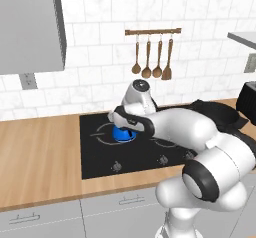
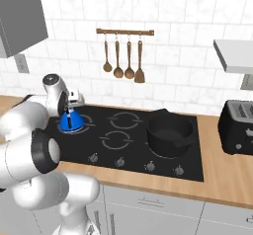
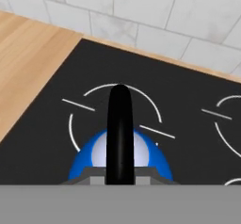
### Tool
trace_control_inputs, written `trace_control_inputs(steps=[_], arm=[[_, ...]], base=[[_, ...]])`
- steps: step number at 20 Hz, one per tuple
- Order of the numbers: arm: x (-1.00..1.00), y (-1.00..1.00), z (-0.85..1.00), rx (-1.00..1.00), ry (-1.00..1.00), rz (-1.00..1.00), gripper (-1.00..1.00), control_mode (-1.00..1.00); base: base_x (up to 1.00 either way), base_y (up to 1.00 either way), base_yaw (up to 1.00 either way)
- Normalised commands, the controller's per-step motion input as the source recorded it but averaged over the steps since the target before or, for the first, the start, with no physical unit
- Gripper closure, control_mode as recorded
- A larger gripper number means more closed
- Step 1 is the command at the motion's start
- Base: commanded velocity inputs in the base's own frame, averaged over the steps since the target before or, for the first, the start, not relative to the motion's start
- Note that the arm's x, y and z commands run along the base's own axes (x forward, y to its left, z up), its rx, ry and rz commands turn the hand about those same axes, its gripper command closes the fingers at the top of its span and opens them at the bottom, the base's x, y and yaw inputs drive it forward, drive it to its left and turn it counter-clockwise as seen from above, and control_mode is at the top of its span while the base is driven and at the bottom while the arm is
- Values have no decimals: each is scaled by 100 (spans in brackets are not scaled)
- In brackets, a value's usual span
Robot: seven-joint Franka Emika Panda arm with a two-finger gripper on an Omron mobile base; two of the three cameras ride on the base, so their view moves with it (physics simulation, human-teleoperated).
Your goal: Pick the kettle from the counter and place it on a stove burner. Then turn the burner on.
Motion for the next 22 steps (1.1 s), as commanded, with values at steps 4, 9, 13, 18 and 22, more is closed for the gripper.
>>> trace_control_inputs(steps=[4,9,13,18,22], arm=[[51,0,-12,0,0,0,100,-100],[28,0,-10,3,0,1,100,-100],[28,0,-11,6,0,2,100,-100],[12,1,-8,5,-5,4,100,-100],[0,5,-15,0,-7,4,100,-100]], base=[[0,0,0],[0,0,0],[0,0,0],[0,0,0],[0,0,0]])
